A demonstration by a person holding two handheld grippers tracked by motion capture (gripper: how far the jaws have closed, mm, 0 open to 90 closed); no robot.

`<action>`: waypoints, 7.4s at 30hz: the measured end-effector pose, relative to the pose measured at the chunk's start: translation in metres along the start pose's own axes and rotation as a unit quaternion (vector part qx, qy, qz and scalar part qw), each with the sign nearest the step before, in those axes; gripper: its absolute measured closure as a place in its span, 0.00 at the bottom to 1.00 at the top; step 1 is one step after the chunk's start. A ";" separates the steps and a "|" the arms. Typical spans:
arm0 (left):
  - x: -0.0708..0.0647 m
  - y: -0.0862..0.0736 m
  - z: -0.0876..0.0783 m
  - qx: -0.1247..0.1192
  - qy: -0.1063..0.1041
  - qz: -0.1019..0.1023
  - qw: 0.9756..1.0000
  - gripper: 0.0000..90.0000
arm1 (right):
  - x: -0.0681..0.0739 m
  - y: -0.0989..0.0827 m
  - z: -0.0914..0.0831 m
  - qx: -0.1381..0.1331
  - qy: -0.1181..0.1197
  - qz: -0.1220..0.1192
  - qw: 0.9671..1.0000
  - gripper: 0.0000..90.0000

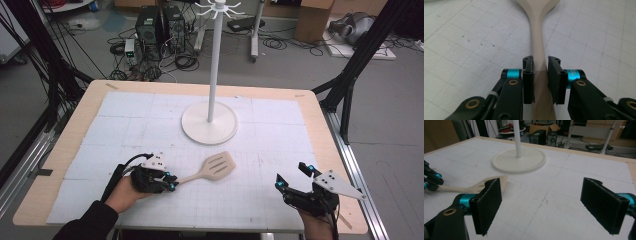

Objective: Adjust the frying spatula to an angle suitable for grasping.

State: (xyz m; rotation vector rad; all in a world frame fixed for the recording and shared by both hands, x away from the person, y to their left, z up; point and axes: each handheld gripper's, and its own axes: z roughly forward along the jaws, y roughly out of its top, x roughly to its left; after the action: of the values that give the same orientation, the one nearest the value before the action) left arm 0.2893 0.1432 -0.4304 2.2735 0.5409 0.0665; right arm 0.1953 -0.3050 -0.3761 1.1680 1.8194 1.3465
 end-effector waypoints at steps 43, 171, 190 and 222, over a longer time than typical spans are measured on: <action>-0.010 -0.063 -0.093 -0.129 0.121 -0.107 0.978 0.71 | 0.062 0.010 0.164 0.163 0.156 -0.108 0.968 0.99; 0.066 -0.059 -0.065 -0.090 0.257 -0.172 0.947 1.00 | 0.008 0.004 0.029 0.053 0.049 -0.022 0.997 0.22; 0.062 -0.055 -0.047 -0.054 0.219 -0.154 0.962 1.00 | 0.004 0.002 0.028 0.061 0.032 -0.024 0.997 0.22; 0.022 -0.022 -0.023 -0.023 0.185 -0.145 0.972 1.00 | 0.001 0.001 0.028 0.063 0.023 -0.020 0.998 0.22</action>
State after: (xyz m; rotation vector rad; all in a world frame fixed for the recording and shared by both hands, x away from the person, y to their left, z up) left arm 0.2967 0.1812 -0.4331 2.1216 1.0496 0.3573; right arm 0.2189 -0.2916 -0.3846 1.1676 1.9746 1.2624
